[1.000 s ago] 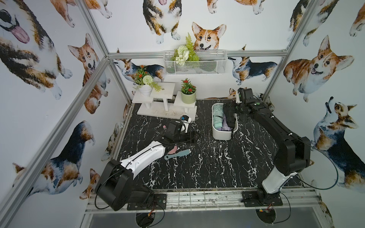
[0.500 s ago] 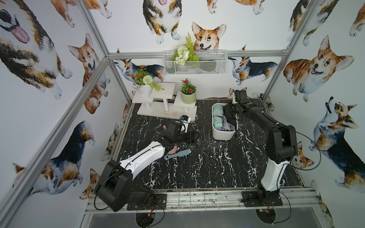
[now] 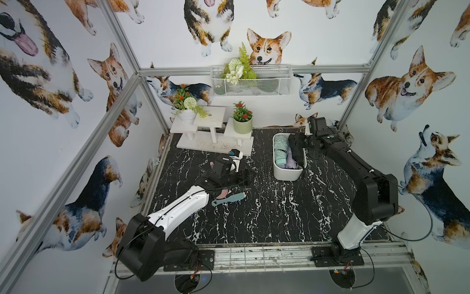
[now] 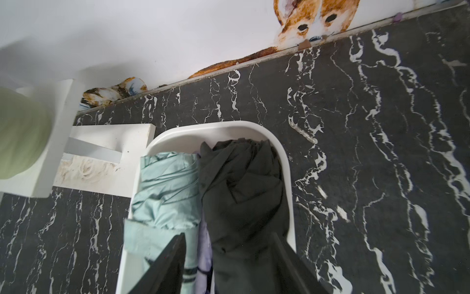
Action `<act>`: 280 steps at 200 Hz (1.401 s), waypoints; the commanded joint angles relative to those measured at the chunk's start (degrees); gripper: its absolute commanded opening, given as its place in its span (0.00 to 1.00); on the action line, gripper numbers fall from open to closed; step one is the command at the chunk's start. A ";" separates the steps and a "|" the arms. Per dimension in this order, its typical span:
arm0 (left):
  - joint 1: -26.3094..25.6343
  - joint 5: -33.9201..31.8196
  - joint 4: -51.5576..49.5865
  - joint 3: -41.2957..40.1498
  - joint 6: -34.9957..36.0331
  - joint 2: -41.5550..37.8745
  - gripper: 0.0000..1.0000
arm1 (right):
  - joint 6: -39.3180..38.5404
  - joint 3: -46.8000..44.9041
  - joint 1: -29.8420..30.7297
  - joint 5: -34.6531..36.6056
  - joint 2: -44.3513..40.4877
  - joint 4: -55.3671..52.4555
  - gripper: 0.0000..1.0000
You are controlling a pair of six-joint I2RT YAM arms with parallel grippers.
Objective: Put the umbrella into the storage box
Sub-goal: Place the umbrella in the storage box, then reset both arms
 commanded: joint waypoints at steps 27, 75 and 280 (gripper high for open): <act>2.39 -4.87 -4.55 5.17 3.11 -5.51 0.80 | -1.61 -4.76 -1.99 -1.89 -8.77 -0.02 0.72; 12.50 -15.33 -8.79 5.71 6.55 -13.53 0.84 | -1.80 -17.50 -10.09 -7.37 -17.77 7.75 0.83; 44.17 -17.85 42.54 -24.73 11.71 7.26 0.84 | -9.68 -59.13 -20.16 -2.02 -20.73 52.72 0.84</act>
